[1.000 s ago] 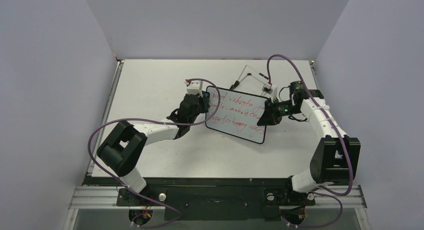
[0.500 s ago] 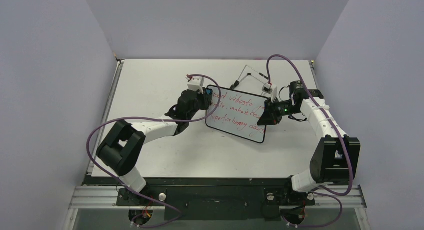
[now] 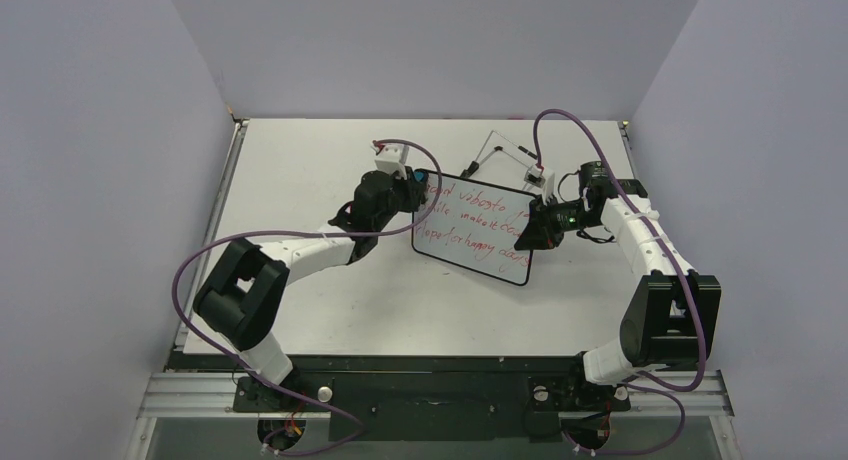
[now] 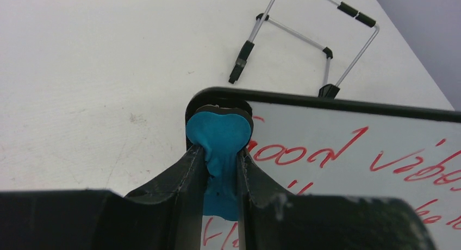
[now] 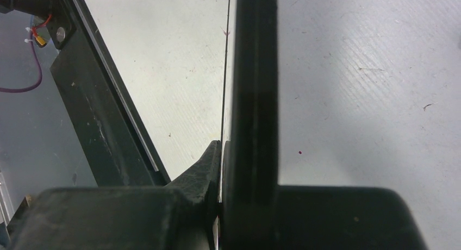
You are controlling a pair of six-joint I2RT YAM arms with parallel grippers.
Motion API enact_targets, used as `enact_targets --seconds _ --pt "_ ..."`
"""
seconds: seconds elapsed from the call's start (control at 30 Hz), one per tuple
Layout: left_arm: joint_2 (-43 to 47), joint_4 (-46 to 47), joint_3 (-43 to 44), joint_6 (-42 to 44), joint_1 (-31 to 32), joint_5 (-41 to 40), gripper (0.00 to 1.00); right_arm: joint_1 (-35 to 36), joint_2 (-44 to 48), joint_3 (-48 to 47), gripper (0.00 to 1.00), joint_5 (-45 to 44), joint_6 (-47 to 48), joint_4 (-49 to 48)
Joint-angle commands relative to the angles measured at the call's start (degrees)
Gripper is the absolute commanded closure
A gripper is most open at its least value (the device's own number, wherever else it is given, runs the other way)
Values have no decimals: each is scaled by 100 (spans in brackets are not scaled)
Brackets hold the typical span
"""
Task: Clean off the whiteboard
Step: Erase the whiteboard at the center of the board.
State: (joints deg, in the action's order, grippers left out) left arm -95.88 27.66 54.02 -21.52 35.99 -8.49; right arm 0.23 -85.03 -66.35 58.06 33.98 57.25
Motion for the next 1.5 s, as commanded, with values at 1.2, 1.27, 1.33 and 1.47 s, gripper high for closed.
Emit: enact_targets --seconds 1.2,1.27,1.33,1.47 --pt "-30 -1254 1120 1378 192 100 100 166 -39 -116 100 61 461 123" --pt "-39 -1262 1224 1242 112 130 100 162 -38 -116 100 57 461 121" --pt "-61 -1259 1282 1094 20 124 100 167 -42 -121 100 51 461 123" --pt "-183 -1365 1269 854 -145 13 100 163 -52 -120 100 47 460 126"
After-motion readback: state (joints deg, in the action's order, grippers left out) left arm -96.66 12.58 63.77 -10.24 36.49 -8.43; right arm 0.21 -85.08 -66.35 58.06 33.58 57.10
